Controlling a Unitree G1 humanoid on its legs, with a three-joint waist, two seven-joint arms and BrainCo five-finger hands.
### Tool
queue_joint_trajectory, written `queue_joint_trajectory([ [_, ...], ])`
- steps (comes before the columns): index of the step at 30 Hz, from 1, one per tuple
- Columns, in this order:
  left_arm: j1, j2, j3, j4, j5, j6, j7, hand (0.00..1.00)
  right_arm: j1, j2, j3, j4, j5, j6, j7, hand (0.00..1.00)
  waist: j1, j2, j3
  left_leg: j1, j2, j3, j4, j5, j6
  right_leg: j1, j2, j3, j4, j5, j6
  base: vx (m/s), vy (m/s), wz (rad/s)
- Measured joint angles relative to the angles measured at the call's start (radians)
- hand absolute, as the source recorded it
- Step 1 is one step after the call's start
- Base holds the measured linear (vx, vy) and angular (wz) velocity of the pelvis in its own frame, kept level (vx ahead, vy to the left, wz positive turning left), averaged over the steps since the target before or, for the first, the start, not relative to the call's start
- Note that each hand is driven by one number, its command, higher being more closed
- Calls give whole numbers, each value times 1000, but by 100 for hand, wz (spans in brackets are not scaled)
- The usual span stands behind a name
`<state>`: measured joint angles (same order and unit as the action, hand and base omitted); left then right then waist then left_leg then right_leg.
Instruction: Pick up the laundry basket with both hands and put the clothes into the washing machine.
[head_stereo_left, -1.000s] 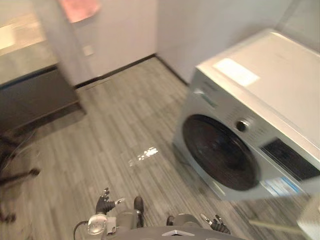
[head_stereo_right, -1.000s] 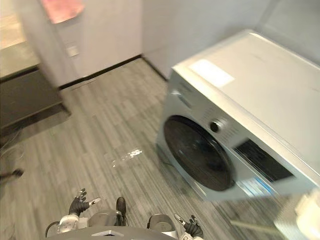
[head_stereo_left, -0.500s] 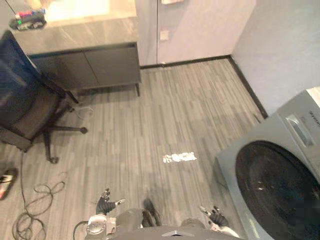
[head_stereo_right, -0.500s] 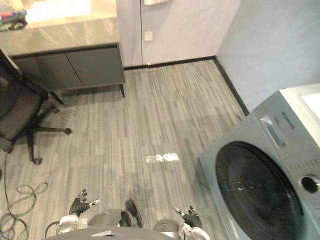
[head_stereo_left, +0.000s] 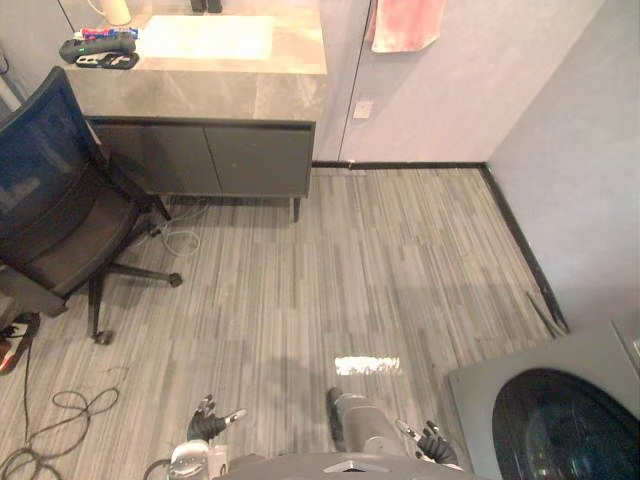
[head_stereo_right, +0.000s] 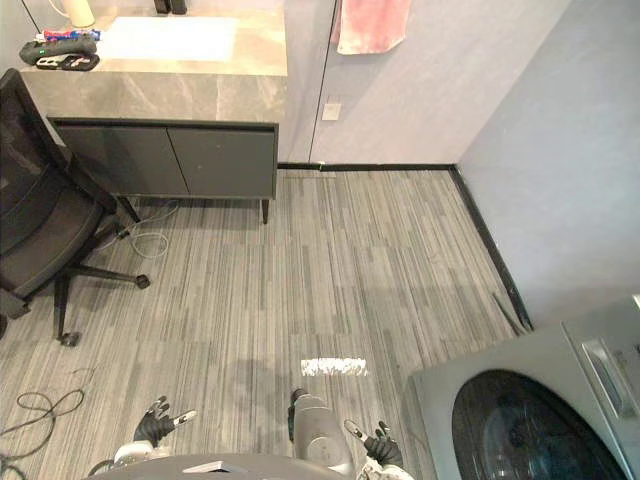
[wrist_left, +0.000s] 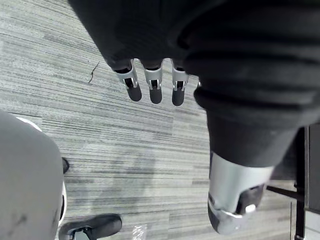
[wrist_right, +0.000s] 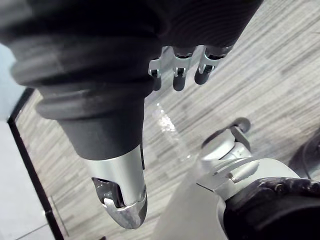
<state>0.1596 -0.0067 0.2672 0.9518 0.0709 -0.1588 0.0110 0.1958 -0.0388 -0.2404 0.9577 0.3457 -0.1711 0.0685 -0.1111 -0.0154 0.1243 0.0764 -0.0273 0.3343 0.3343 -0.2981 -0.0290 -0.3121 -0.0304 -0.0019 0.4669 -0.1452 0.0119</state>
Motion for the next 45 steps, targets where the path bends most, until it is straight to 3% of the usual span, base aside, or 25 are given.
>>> queue_joint_trajectory([
  [1,0,-14,13,-11,0,0,0,0,2,-13,4,-1,0,0,14,0,2,12,1,-82,62,5,230,3,6,47,11,-6,-19,-17,-11,386,-166,18],
  [2,3,-16,16,-21,1,0,0,0,7,-18,3,-9,1,-1,17,0,6,27,5,-129,102,15,362,27,23,72,20,-11,-34,-32,-17,358,-126,-7],
  [3,7,-30,19,-32,0,-2,-1,0,12,-34,3,-19,1,0,17,0,19,44,11,-210,193,53,562,39,34,108,41,-11,-40,-57,-40,342,-110,-24],
  [4,7,-37,22,-35,1,0,-2,0,15,-43,3,-19,1,1,16,0,28,57,3,-239,250,84,607,12,32,143,49,-4,-40,-76,-45,339,-99,-28],
  [5,7,-37,24,-34,1,0,-2,0,15,-44,3,-16,1,4,16,0,29,57,3,-246,261,90,594,5,31,163,48,3,-41,-86,-48,412,-70,-32],
  [8,3,-45,41,-41,0,-14,-11,0,15,-51,4,-4,0,11,17,0,49,57,3,-328,257,55,432,-14,15,223,28,59,-71,-116,-40,313,41,-41],
  [10,-4,-44,42,-40,0,-14,-19,0,14,-52,4,1,0,12,17,0,52,55,3,-375,209,-32,294,2,-8,235,12,88,-76,-137,-21,262,171,-43],
  [12,-8,-43,41,-35,0,-14,-18,0,17,-56,14,2,0,13,17,0,53,56,3,-369,170,-122,143,53,-8,248,6,128,-60,-185,11,313,299,-61],
  [13,-10,-41,43,-35,-2,-14,-20,0,17,-57,37,5,-2,15,17,0,55,36,-1,-353,160,-114,148,100,5,249,-3,169,-31,-221,27,309,331,-77],
  [15,-9,-21,44,-29,-1,-10,-24,0,22,-48,65,4,-32,18,21,0,52,10,-27,-332,152,-56,161,52,8,249,-19,215,-24,-231,31,310,255,-79],
  [17,-10,-3,46,-16,1,-7,-28,0,28,-39,83,5,-63,21,35,0,54,-20,-51,-291,167,20,150,38,24,239,-21,254,-21,-168,35,377,262,-95],
  [18,-10,1,46,-12,1,-4,-28,0,28,-36,83,6,-73,21,36,0,54,-17,-51,-276,172,37,140,48,35,237,-21,253,-23,-145,40,299,183,-98],
  [19,-12,9,44,4,2,0,-27,0,24,-34,82,10,-79,21,43,0,56,-18,-57,-229,185,75,95,58,41,222,-23,234,-10,-85,54,282,154,-85],
  [23,-33,23,25,58,1,11,-27,0,14,-51,85,9,-80,17,61,0,55,1,-57,-133,215,78,-4,70,22,142,-18,78,51,-131,41,238,55,-60],
  [26,-36,29,8,85,1,12,-26,0,20,-60,80,4,-78,13,60,0,40,18,-55,-88,223,41,-26,76,13,116,9,74,-71,-118,48,242,-82,31],
  [28,-38,39,9,89,3,12,-23,0,25,-50,74,27,-73,12,61,0,34,-4,-59,-69,167,-8,-33,85,-9,110,-26,80,-226,101,67,277,-206,70],
  [29,-38,30,11,96,4,16,-18,0,17,-59,71,35,-75,10,62,0,33,15,-69,-65,175,-21,-45,85,-21,111,-24,69,-209,93,65,235,-162,51],
  [31,-27,-7,15,101,12,18,-15,0,9,-115,82,54,-78,4,62,0,52,91,-74,-53,204,-35,-99,118,-66,130,10,70,-248,99,56,186,-100,16],
  [33,-26,-10,17,104,20,20,-13,0,-11,-128,82,83,-79,1,62,0,52,111,-71,-45,224,-35,-122,142,-81,143,38,73,-285,111,38,119,-138,-12],
  [36,-27,-9,46,97,27,20,-11,0,-19,-126,103,99,-117,-1,58,0,48,94,-60,-38,270,-29,-75,159,-95,191,84,88,-343,134,3,56,-183,-30],
  [37,-27,-5,49,78,27,18,-10,0,-25,-122,115,104,-118,0,57,0,53,77,-48,-48,295,-15,-6,159,-95,212,99,104,-353,140,-6,-31,-144,-43],
  [40,-30,-6,41,54,30,17,-8,0,-22,-114,119,99,-117,-1,55,0,46,50,-33,-75,347,92,116,174,-72,225,111,108,-348,140,-23,-52,-134,-25],
  [43,-34,-16,33,49,31,20,-10,0,-16,-108,105,80,-107,-4,54,0,33,57,-22,-60,346,133,101,133,-95,195,116,97,-317,135,-34,-66,-31,-1],
  [45,-29,-13,6,50,31,22,-10,0,-8,-100,67,77,-103,-2,54,0,26,64,-21,-48,305,112,58,82,-90,181,110,87,-315,135,-32,-140,96,21],
])
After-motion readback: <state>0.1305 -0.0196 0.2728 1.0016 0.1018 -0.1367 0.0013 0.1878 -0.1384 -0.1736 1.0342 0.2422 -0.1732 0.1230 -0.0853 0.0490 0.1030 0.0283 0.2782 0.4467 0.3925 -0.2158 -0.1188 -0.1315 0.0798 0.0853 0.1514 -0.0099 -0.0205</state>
